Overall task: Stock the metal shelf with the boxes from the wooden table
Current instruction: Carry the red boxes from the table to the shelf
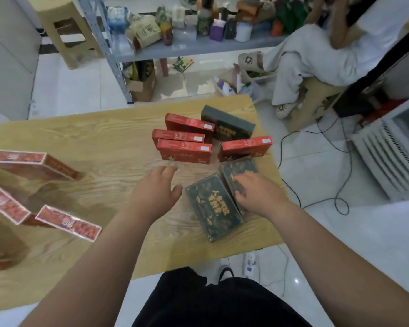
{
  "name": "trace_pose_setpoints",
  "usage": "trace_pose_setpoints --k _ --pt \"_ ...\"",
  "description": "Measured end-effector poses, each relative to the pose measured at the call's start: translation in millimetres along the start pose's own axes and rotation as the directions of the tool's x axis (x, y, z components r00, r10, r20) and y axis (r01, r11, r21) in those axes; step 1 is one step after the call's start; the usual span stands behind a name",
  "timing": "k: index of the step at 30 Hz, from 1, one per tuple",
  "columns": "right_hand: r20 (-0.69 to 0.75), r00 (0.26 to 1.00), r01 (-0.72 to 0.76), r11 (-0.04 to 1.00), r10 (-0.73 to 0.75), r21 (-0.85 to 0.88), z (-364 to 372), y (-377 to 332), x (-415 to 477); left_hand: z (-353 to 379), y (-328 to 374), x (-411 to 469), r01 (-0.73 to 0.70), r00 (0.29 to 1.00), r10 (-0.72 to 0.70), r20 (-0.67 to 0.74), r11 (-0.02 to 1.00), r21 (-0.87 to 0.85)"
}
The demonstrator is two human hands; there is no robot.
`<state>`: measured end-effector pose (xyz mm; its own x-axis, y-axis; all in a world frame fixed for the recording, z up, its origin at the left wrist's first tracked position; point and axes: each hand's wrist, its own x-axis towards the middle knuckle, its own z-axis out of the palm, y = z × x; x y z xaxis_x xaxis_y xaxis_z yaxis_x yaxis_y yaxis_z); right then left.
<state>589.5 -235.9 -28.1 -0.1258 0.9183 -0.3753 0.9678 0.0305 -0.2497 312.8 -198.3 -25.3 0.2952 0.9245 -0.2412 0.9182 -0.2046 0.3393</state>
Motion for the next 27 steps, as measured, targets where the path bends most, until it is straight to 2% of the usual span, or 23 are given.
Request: trace_pose_setpoints --k 5,9,15,21,27 --pt "-0.132 0.981 -0.135 0.988 0.144 0.074 -11.3 17.5 29.0 -0.8 -24.2 61.7 -0.046 0.998 0.047 -0.044 0.998 0.033" --pt "-0.183 0.952 -0.220 0.965 0.245 0.145 -17.9 36.3 47.6 2.9 -35.5 94.7 0.002 1.000 -0.003 0.013 0.998 0.059" --pt "-0.142 0.910 -0.356 0.910 0.389 0.215 -24.0 78.4 74.1 10.5 -36.1 120.9 0.047 0.996 -0.054 0.072 0.994 0.095" --pt "-0.078 0.927 -0.334 0.903 0.366 0.269 -16.4 123.6 97.8 21.2 -28.6 125.3 0.122 0.993 -0.121 -0.013 0.982 0.146" --pt "-0.110 0.944 -0.268 0.916 0.312 0.300 -12.2 144.9 108.9 33.0 -23.8 116.1 0.129 0.991 -0.120 -0.060 0.973 0.193"
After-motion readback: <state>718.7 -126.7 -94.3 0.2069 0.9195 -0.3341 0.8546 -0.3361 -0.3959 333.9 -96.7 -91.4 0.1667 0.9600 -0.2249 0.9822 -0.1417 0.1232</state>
